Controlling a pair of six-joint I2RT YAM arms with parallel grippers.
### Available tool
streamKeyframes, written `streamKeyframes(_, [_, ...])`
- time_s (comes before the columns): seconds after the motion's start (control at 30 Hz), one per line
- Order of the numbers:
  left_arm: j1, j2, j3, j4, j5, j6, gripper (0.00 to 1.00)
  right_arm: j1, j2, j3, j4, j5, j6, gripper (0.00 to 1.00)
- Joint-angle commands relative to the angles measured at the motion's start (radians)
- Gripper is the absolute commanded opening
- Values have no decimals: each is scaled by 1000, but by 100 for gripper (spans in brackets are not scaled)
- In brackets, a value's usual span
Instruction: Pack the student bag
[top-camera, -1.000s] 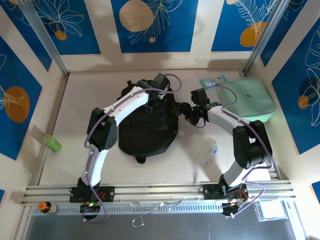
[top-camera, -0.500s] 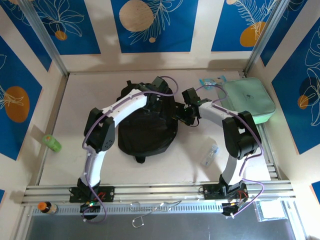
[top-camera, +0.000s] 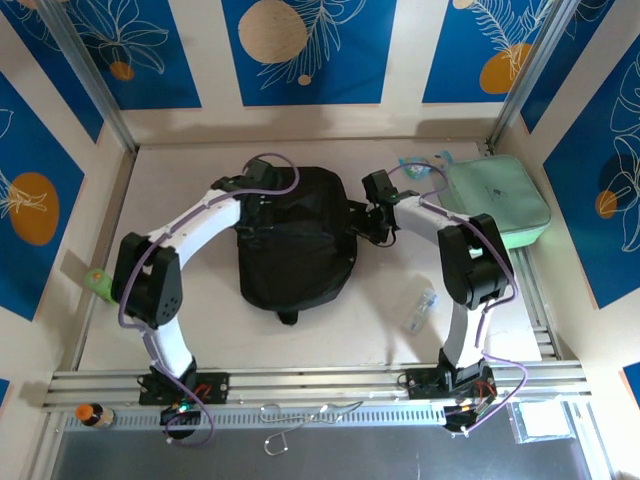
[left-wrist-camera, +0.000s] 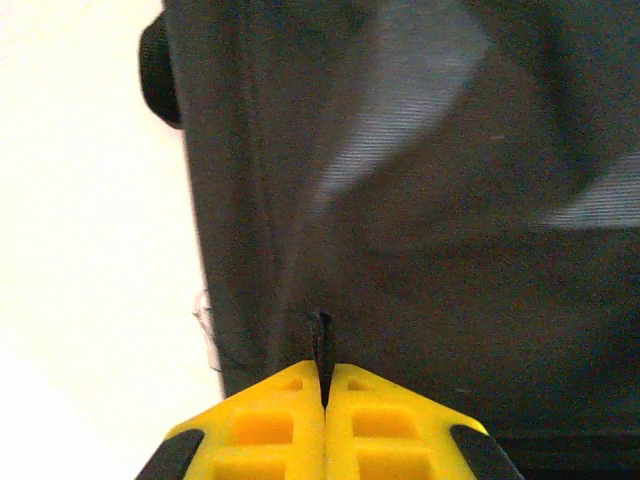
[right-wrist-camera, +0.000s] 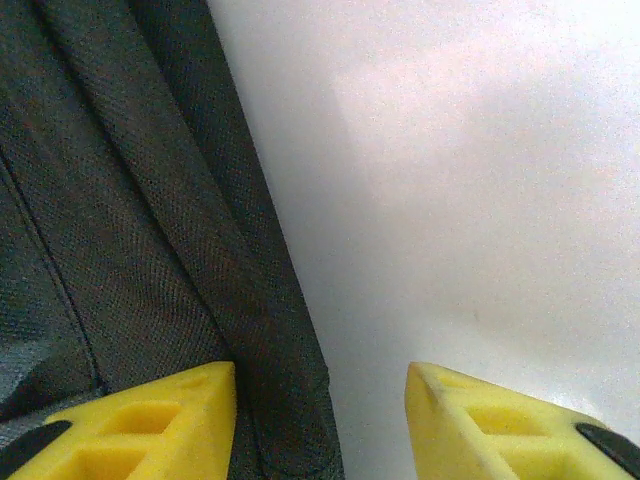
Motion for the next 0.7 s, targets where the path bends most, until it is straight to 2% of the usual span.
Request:
streamKeyframes(0.0, [32,-81,-84,10,3,-43,0,-24,60,55,24,20,-83,47])
streamKeyframes(0.17, [40,-128,-160,34,74,-68,0,-23,89,140,36,-44,-125,48])
streamKeyframes(0.27, [40,-169,-181,53,87,-70,0,-22,9,108,38,-41,-123,53])
streamKeyframes(0.3, [41,-184,-183,57,82,-70,3,-22,-27,89,35,-31,-119,56])
streamKeyframes(0.4, [49,-239,-188,75,55,-79,28,-27,-152,-1,9,40,-98,69])
streamKeyframes(0.43, [53,-259,-196,86,45,-82,39,-32,-199,-38,-5,73,-87,72])
streamKeyframes(0.5, [63,-298,-215,115,18,-95,55,-38,-268,-106,-46,141,-65,77])
streamKeyframes(0.57, [78,-338,-243,152,-9,-112,65,-43,-344,-179,-99,224,-36,80])
streamKeyframes(0.67, [102,-392,-295,224,-19,-116,75,-46,-438,-286,-162,313,18,84])
